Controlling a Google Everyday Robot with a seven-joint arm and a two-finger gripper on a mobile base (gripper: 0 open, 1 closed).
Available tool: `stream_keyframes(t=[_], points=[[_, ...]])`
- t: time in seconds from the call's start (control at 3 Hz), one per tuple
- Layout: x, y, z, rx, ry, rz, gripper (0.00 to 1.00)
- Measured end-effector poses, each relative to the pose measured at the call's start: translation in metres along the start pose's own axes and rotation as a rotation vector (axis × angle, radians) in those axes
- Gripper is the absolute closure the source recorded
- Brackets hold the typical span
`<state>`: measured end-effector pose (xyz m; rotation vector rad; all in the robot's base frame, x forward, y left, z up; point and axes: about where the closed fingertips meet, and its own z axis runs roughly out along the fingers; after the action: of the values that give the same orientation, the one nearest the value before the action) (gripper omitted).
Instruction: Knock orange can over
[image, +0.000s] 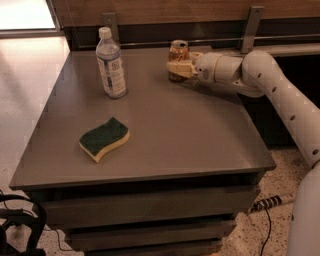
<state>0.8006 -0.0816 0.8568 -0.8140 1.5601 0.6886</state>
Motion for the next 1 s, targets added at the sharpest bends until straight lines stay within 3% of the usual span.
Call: stream_keyframes(t=[0.33,1.0], points=[[-0.001,0.002,0.001,-0.022,0.042,-0.023,0.98],[-0.014,0.002,-0.011,-0.08,0.173,-0.105,1.0]])
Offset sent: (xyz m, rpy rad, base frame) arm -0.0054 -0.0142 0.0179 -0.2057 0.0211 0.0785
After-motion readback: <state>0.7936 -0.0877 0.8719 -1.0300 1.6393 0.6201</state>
